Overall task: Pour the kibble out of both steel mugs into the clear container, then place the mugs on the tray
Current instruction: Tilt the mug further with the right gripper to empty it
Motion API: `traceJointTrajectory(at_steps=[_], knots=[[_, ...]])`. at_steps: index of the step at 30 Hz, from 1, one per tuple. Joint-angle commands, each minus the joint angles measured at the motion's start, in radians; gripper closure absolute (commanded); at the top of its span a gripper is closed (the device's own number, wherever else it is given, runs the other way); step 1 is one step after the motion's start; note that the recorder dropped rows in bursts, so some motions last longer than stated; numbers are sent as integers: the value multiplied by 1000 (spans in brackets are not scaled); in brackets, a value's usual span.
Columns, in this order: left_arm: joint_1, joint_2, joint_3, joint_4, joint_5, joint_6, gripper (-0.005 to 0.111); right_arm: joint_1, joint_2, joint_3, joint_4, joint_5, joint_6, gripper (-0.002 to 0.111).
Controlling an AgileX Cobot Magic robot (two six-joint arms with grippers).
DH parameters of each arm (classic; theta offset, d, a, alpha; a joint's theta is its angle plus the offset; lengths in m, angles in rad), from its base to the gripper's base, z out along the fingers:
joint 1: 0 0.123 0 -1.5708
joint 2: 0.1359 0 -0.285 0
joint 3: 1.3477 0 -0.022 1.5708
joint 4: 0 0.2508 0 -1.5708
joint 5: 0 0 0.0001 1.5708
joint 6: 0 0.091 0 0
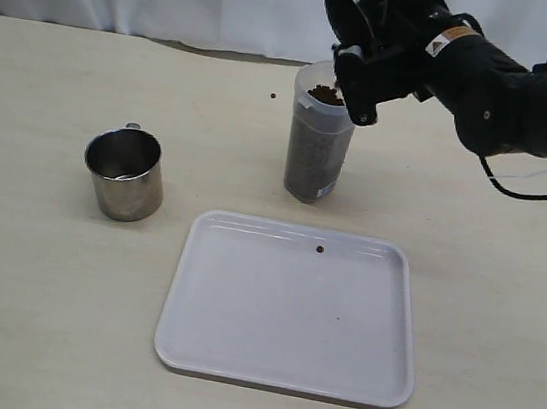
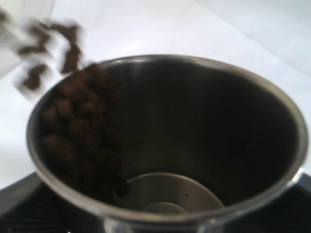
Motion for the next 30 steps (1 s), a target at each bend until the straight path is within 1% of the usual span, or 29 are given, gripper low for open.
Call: traceJointTrajectory(at_steps=[1, 13, 26, 30], knots=[[-3, -3, 4, -2, -16, -2, 107, 1, -6, -8, -21, -49, -4, 103], [-3, -3, 4, -2, -16, -2, 107, 1, -6, -8, -63, -59, -4, 103], [-3, -3, 4, -2, -16, -2, 107, 1, -6, -8, -149, -78, -4, 103], [-3, -3, 4, -2, -7, -2, 107, 1, -6, -8, -164, -149, -4, 103]])
